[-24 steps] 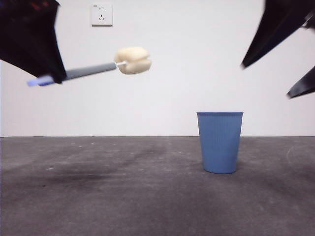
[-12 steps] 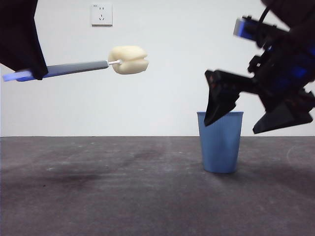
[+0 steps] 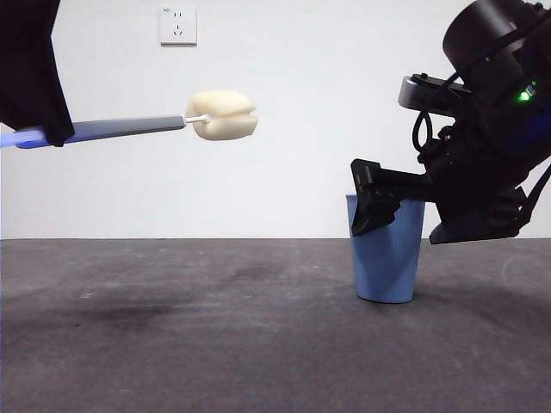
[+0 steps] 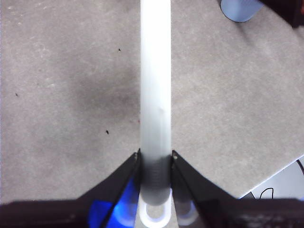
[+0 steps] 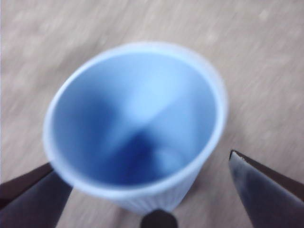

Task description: Pick up the cup brush,pick up the cup,insert the brush into the cup,clean the cup,put the cup brush back,put the cup back to the fixed position on the table

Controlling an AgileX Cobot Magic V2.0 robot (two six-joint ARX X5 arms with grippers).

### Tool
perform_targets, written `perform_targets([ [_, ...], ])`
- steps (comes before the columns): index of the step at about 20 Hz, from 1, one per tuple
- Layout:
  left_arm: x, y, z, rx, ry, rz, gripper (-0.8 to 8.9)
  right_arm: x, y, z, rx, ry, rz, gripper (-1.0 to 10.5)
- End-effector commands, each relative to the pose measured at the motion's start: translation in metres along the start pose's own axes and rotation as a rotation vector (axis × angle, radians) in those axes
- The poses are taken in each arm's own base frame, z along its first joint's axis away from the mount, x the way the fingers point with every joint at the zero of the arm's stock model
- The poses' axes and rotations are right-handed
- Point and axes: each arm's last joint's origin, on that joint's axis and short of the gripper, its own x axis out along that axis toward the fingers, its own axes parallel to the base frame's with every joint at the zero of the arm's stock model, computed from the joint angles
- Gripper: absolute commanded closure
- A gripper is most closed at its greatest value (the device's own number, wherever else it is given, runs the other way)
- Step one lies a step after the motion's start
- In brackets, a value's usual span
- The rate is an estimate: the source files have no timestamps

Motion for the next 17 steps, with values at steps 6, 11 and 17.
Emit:
perform_targets([
  [6, 0.0, 0.0, 0.0, 0.002, -0.007, -0.001, 8.22, 0.021, -0.004, -0.013, -0.009, -0.038, 0.063, 4.1],
  [11, 0.0, -0.001, 0.002, 0.001, -0.022, -0.004, 8.22, 0.022, -0.003, -0.011, -0.028, -0.068, 0.067, 9.0],
  [17, 0.0, 0.0, 0.001, 0.04, -0.02, -0.001, 8.22, 0.009, 0.002, -0.001, -0.062, -0.073, 0.084, 9.6],
])
